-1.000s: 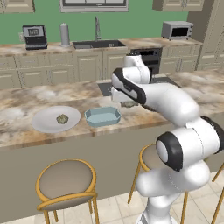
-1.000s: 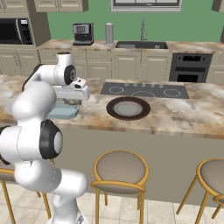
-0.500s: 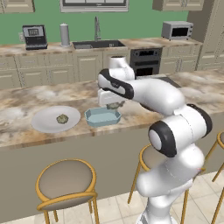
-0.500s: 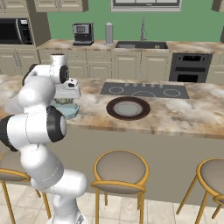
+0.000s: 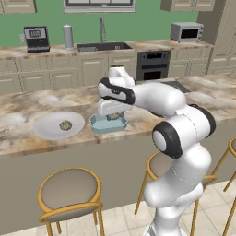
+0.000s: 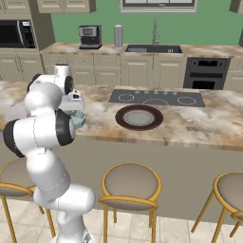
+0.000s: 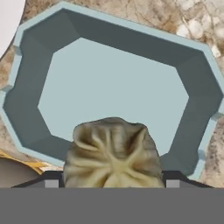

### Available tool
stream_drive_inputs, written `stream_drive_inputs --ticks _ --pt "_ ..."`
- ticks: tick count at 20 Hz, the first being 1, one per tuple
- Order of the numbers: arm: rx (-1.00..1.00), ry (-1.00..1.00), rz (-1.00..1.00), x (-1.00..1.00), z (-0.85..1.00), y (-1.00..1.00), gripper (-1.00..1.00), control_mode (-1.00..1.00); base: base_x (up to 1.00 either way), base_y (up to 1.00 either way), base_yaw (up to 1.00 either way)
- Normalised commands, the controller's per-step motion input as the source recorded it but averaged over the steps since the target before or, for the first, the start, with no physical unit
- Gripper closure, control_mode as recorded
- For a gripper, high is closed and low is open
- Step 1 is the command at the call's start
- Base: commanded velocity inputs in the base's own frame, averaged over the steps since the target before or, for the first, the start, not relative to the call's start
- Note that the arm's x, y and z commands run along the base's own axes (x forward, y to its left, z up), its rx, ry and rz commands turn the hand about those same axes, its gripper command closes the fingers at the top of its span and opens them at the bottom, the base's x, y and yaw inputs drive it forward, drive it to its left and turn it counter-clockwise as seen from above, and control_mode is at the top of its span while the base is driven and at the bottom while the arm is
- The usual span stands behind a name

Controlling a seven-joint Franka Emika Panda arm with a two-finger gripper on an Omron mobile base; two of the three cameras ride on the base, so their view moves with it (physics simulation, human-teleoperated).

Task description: Place two dumplings into each of the tupperware containers and then place the containers in the fridge.

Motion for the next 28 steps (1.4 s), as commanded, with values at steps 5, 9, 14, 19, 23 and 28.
stream_drive_inputs --ticks 5,9,14,19,23,28 --pt "0.00 0.00 0.00 0.02 -0.29 0.00 1.00 -1.00 0.00 0.00 0.00" --pt "0.00 0.00 0.00 0.09 -0.19 0.00 1.00 -1.00 0.00 0.00 0.00" --pt "0.00 0.00 0.00 0.24 -0.13 -0.01 1.00 -1.00 0.00 0.00 0.00" --pt "0.00 0.00 0.00 0.25 -0.12 -0.06 1.00 -1.00 0.00 0.00 0.00" --pt "0.00 0.00 0.00 0.09 -0.10 0.00 1.00 -1.00 0.00 0.00 0.00" --pt "0.00 0.00 0.00 0.00 -0.06 0.00 -1.00 -1.00 0.00 0.00 0.00"
